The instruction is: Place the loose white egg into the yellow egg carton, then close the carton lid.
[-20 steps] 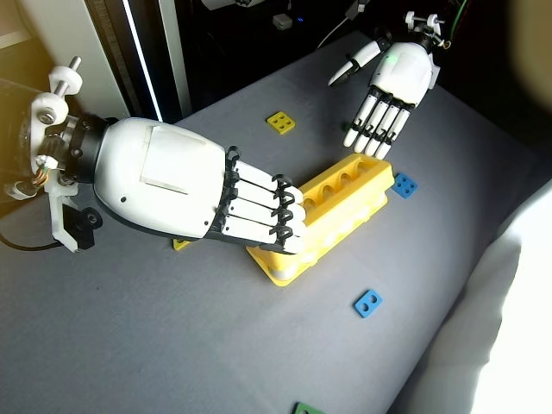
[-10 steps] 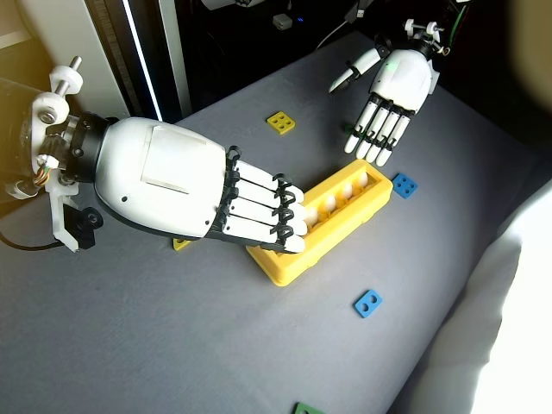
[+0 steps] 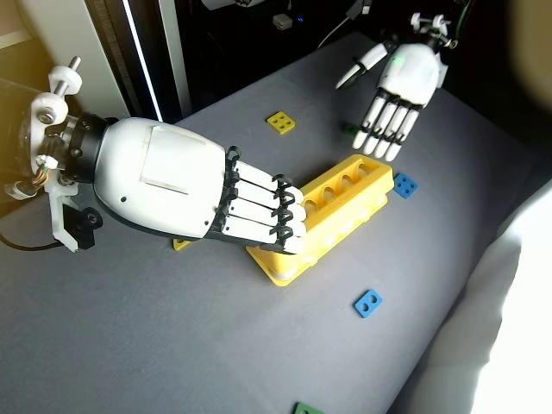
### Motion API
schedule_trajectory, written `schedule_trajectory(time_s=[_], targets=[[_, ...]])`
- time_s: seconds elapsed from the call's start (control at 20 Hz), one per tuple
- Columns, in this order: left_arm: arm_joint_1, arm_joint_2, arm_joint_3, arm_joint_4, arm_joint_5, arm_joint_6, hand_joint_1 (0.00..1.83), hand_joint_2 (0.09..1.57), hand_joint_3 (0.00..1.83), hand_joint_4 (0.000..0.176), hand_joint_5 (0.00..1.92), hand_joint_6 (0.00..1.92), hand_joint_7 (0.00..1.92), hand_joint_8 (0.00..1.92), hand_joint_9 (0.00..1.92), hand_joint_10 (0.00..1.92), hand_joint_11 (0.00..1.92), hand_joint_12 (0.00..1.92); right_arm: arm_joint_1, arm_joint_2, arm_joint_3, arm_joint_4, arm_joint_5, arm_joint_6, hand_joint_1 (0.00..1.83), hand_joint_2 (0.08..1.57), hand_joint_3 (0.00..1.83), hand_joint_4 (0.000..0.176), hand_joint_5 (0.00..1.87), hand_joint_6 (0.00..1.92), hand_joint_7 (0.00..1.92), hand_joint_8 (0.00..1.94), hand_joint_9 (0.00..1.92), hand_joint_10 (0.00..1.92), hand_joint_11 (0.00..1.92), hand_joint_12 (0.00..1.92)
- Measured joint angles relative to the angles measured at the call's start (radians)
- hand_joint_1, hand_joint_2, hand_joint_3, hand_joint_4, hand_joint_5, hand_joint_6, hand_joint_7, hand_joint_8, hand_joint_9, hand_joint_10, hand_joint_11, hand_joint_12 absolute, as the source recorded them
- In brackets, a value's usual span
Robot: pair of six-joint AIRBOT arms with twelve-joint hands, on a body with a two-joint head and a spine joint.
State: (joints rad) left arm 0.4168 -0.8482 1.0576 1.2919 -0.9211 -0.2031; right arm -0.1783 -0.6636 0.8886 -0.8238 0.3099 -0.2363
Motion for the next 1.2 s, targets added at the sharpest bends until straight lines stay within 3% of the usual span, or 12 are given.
schedule_trajectory(time_s=[0.65, 0.9, 1.2], targets=[[0.014, 0.293, -0.133, 0.010, -0.195, -0.009, 0.00, 1.15, 0.00, 0.000, 0.12, 0.00, 0.08, 0.00, 0.04, 0.00, 0.01, 0.03, -0.001, 0.000, -0.002, 0.000, 0.001, 0.000, 0.73, 0.91, 0.00, 0.000, 0.07, 0.00, 0.05, 0.00, 0.02, 0.00, 0.00, 0.15], [0.015, 0.298, -0.108, 0.006, -0.183, -0.017, 0.00, 1.15, 0.00, 0.000, 0.13, 0.01, 0.09, 0.00, 0.05, 0.01, 0.02, 0.04, -0.001, 0.000, -0.005, 0.000, 0.005, 0.000, 0.74, 0.90, 0.00, 0.000, 0.07, 0.00, 0.05, 0.00, 0.01, 0.00, 0.00, 0.08], [0.015, 0.296, -0.174, 0.008, -0.159, 0.102, 0.00, 1.15, 0.00, 0.000, 0.13, 0.00, 0.10, 0.01, 0.05, 0.01, 0.01, 0.04, -0.001, 0.000, -0.005, 0.000, 0.007, 0.000, 0.73, 0.91, 0.00, 0.000, 0.10, 0.00, 0.07, 0.00, 0.04, 0.00, 0.00, 0.17]])
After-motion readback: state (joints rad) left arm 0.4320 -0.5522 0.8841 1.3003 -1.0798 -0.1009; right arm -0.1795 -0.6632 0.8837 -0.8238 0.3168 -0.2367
